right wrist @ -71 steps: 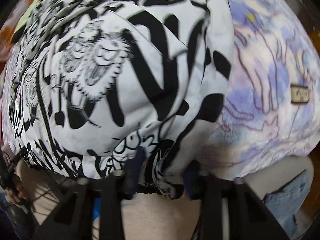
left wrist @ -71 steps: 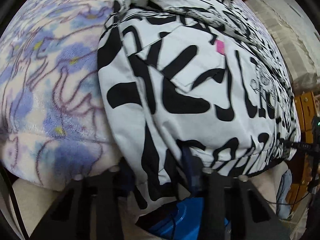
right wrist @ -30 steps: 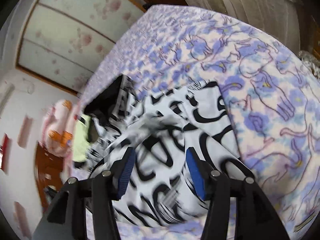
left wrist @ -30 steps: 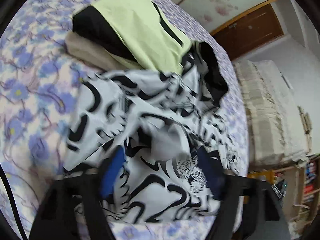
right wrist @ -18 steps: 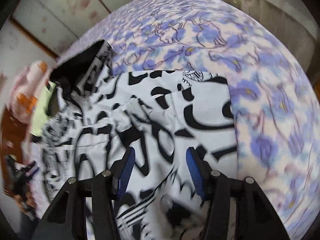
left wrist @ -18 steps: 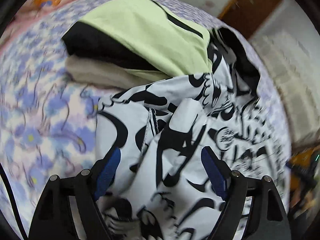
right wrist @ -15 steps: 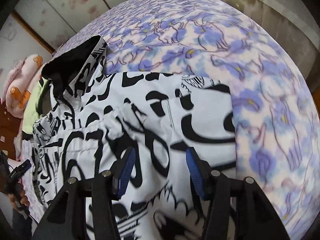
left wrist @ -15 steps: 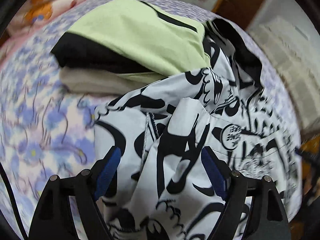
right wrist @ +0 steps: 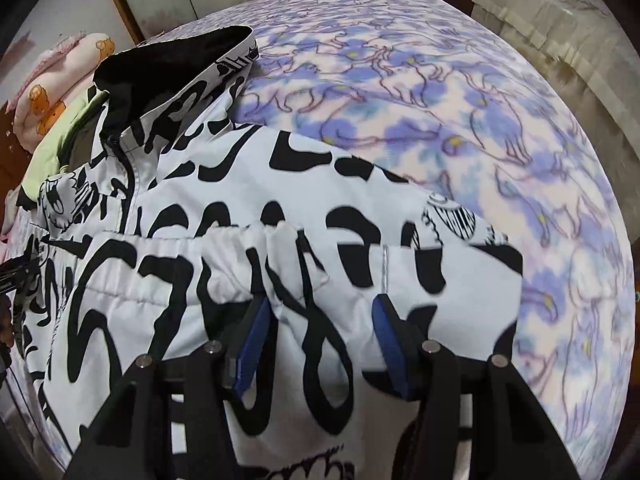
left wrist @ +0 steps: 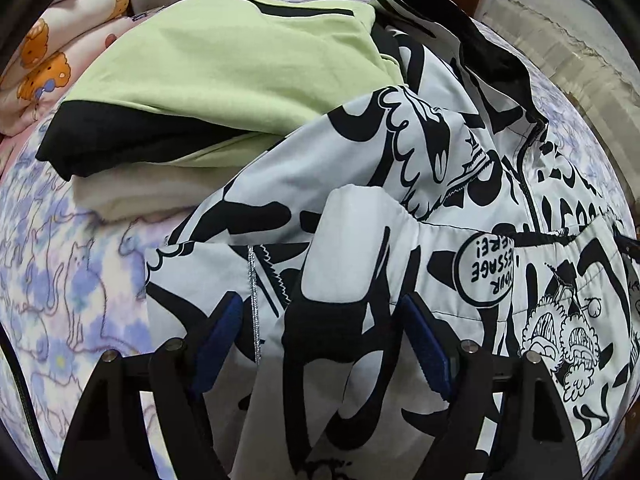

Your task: Fold large clothes

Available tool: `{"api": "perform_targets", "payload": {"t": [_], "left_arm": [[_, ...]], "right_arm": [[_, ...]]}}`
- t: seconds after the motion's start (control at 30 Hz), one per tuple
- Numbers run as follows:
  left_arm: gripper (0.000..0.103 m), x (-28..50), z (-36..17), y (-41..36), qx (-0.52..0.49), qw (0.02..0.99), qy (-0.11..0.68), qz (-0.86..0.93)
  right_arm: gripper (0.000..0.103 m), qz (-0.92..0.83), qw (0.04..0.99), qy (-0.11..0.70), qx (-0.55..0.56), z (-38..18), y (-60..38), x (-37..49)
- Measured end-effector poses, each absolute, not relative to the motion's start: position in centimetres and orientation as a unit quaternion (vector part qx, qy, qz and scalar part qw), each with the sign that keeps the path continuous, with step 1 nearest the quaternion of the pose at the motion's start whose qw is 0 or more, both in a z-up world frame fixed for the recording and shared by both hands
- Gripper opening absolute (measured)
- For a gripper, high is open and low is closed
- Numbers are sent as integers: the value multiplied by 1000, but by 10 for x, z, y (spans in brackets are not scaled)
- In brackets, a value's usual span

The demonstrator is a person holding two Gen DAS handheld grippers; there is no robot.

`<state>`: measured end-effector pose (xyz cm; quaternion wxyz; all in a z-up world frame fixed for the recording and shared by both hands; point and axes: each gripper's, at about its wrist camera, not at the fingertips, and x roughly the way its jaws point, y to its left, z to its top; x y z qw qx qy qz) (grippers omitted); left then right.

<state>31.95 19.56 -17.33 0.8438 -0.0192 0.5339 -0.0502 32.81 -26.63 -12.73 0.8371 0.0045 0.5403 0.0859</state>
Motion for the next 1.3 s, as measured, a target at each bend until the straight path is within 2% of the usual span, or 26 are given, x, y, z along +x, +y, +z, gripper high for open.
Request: {"api": "perform_targets", "payload": {"t": [0.07, 0.1, 0.13, 0.17, 0.23, 0.3, 0.43, 0.57, 0.67, 0.83, 1.0, 1.07, 1.13, 1.2, 1.23, 1.3], "left_arm": [[52, 322, -176, 189, -27, 842, 534, -67], [32, 323, -176, 188, -32, 840, 537, -72], [25, 323, -175, 185, -35, 840, 536, -73], [24, 323, -175, 182, -34, 842, 534, -69], [15, 318, -169, 176, -15, 851, 522, -50], [14, 311, -163, 175, -4, 858, 512, -43], [12, 299, -137, 169, -4, 876, 480, -42], [12, 300, -101, 162, -11, 900, 434, -31], [12, 313, -94, 162, -18, 906, 422, -15], [12, 341, -134, 156, -13, 890, 456, 23], [15, 349, -160, 158, -15, 889, 456, 40], [19, 349, -161, 158, -9, 888, 458, 44], [40, 348, -155, 160, -3, 886, 461, 52], [56, 343, -145, 165, -5, 889, 454, 56], [60, 337, -135, 168, -12, 896, 439, 58], [60, 322, -117, 172, -19, 908, 414, 64]], "right_arm": [[53, 83, 836, 542, -1, -132, -263, 332], [53, 82, 836, 542, -3, -135, -261, 333], [48, 78, 837, 542, -4, -136, -260, 333], [40, 79, 837, 542, -3, -136, -258, 331], [14, 69, 839, 539, -18, -134, -252, 325], [6, 52, 851, 520, -48, -126, -245, 311], [5, 29, 885, 464, -23, -92, -261, 281], [5, 19, 909, 414, 48, -50, -289, 273], [5, 13, 915, 400, 46, -40, -290, 288], [5, -15, 893, 448, 32, -83, -280, 337], [8, -47, 866, 497, -3, -135, -262, 360], [10, -52, 865, 499, 9, -135, -264, 359], [16, -52, 859, 508, 27, -129, -269, 357], [16, -47, 857, 511, 44, -115, -276, 351], [16, -48, 861, 505, 44, -108, -277, 346], [19, -53, 875, 481, 35, -88, -272, 330]]}}
